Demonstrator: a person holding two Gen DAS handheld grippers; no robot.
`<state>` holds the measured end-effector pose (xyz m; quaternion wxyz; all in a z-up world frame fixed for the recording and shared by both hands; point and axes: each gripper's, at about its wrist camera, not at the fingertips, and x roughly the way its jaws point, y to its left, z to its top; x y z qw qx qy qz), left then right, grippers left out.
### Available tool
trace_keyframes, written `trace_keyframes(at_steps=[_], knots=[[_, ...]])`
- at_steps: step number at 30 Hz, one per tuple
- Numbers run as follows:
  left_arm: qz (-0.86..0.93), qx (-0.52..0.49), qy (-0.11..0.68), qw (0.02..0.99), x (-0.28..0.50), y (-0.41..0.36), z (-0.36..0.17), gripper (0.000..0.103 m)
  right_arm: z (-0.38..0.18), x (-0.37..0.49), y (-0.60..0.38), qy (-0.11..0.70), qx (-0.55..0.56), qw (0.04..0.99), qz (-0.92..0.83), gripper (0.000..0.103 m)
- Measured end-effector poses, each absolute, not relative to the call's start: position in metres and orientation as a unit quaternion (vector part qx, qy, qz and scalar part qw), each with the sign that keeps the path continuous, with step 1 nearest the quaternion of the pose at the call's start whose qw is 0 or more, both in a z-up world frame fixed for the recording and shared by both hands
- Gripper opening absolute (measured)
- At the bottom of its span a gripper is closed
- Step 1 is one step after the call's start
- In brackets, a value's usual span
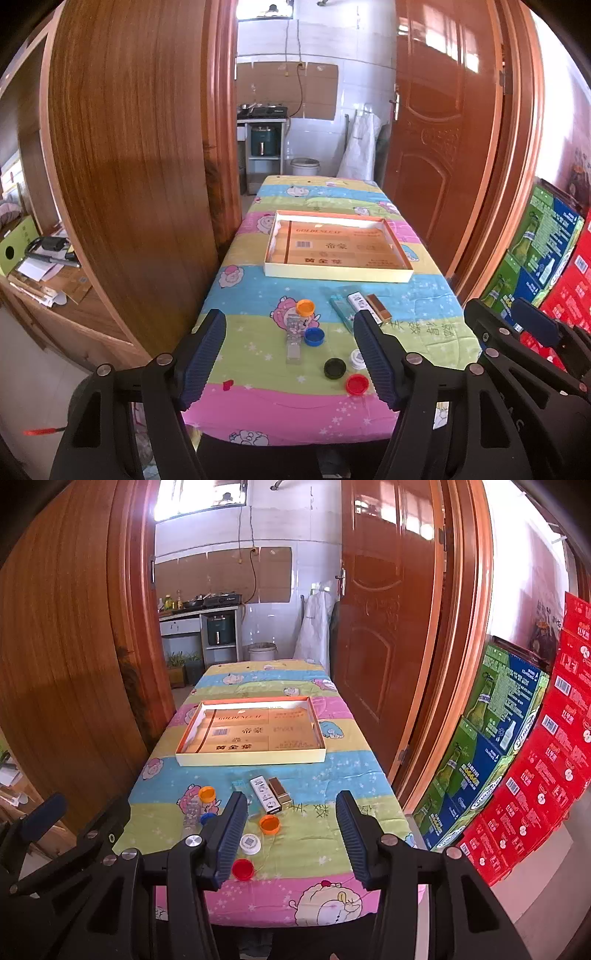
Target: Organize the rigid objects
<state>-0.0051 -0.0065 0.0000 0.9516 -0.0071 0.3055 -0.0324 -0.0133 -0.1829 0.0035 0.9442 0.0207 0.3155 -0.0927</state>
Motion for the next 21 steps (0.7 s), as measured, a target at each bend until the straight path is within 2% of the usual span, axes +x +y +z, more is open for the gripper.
trace_keyframes(at_steps=[21], knots=[[-0.038, -0.015, 0.31, 0.95, -0.0053, -0.0007, 0.0009, 0.073, 0.0025, -0.0162, -0.1821, 0.314, 0.024, 0.945, -0.093, 0.05]])
